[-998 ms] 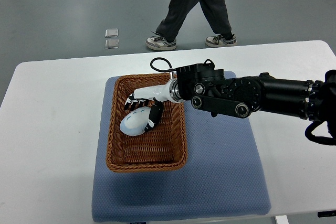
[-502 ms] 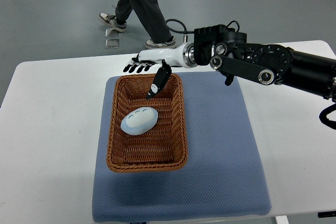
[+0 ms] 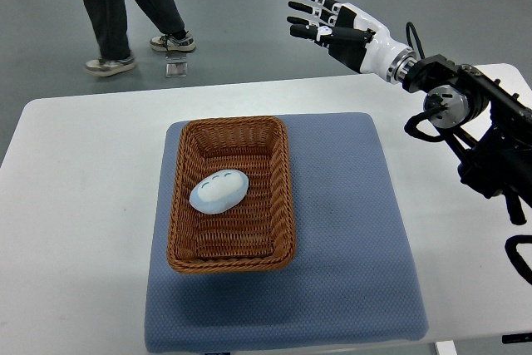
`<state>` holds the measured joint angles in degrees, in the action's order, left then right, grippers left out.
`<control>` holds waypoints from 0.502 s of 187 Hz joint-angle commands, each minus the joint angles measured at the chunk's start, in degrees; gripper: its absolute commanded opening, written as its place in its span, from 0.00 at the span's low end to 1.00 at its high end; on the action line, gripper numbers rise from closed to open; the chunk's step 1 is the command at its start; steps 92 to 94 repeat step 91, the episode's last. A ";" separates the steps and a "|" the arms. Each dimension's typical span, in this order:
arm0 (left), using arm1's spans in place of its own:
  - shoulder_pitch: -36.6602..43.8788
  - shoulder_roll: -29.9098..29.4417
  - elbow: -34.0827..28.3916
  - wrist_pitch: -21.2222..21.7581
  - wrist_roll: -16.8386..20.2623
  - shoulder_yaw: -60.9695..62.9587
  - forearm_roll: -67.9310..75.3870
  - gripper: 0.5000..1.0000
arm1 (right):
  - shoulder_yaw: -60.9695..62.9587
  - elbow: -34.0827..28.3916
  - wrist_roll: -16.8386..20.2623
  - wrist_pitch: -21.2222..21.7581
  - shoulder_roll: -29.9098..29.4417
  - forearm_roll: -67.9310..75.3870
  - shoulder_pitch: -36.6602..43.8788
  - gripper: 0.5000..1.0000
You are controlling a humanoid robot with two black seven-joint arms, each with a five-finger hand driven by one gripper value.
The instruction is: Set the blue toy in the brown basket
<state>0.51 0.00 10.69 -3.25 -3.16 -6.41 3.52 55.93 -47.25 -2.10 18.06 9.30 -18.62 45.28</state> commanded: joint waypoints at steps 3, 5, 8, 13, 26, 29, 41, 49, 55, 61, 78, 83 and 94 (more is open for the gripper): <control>0.02 0.00 -0.14 0.00 -0.01 0.00 0.00 1.00 | 0.68 5.24 -3.70 0.83 -1.48 7.72 -2.22 0.81; 0.02 0.00 -0.14 0.00 -0.01 0.00 0.00 1.00 | 0.59 5.68 -4.05 0.83 -1.57 8.34 -2.31 0.81; 0.02 0.00 -0.14 0.00 -0.01 0.09 0.00 1.00 | 0.59 6.90 -5.10 0.92 -1.83 10.09 -2.48 0.81; 0.02 0.00 -0.14 0.00 -0.01 0.09 0.00 1.00 | 0.50 7.61 -5.54 1.01 -2.19 11.15 -2.74 0.81; 0.02 0.00 -0.14 0.00 -0.01 0.09 0.00 1.00 | 0.68 9.02 -6.51 1.01 -4.12 13.08 -3.97 0.81; 0.02 0.00 -0.06 0.00 -0.01 0.09 0.00 1.00 | 0.68 9.28 -6.51 1.01 -4.56 13.17 -4.15 0.81; 0.02 0.00 0.03 0.00 -0.01 0.09 0.00 1.00 | 0.59 9.54 -6.60 0.92 -5.00 13.17 -4.50 0.81; 0.02 0.00 0.12 0.00 -0.01 0.17 0.00 1.00 | 0.50 9.72 -6.60 0.92 -5.17 13.17 -4.77 0.81; 0.02 0.00 0.12 0.00 -0.01 0.17 0.00 1.00 | 0.50 9.98 -6.60 0.92 -5.52 13.17 -5.20 0.81; 0.02 0.00 0.12 0.00 -0.01 0.17 0.00 1.00 | 0.50 10.25 -6.60 0.92 -5.96 13.17 -5.56 0.81; 0.02 0.00 0.12 0.00 -0.01 0.17 0.09 1.00 | 0.50 10.69 -6.60 0.92 -6.49 13.17 -5.82 0.81; 0.02 0.00 0.12 0.00 -0.01 0.17 0.00 1.00 | 0.50 10.69 -6.60 0.92 -6.49 13.17 -5.82 0.81; 0.02 0.00 0.12 0.00 -0.01 0.17 0.00 1.00 | 0.41 10.69 -6.69 0.92 -6.49 13.17 -5.91 0.81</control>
